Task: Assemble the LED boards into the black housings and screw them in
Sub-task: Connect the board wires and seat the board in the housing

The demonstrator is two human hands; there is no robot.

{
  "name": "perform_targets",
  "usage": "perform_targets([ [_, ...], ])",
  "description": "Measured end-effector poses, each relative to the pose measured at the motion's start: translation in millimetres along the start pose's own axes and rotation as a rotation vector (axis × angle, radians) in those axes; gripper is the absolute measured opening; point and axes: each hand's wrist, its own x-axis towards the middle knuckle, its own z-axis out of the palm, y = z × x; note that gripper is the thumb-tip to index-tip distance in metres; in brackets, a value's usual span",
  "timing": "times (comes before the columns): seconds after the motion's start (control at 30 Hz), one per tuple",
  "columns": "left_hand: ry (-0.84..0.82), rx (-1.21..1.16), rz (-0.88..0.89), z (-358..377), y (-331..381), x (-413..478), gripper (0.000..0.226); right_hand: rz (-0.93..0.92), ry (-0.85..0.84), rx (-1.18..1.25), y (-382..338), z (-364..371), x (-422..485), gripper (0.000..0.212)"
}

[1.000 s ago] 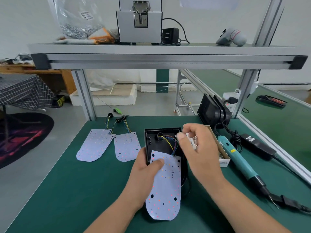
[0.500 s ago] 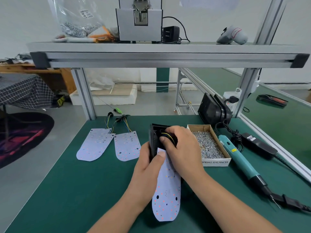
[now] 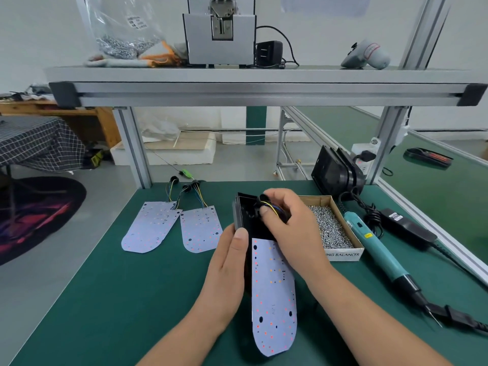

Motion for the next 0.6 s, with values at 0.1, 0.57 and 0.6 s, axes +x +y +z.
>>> perform_targets([
  [0.1,0.036,0.021,0.013,-1,-1,-1,0.033,0.001,0.007,-0.048,1,-3,3,0.024],
  [0.57,-0.043,0.204,0.121,-2,4,-6,0.029,-0.075,-0.182,-0.445,-14,-3,5,0.018],
  [0.6,-0.047,0.226,0.137,-4,3,-5,0.031,-0.085,-0.204,-0.462,-15,-5,5,0.016],
])
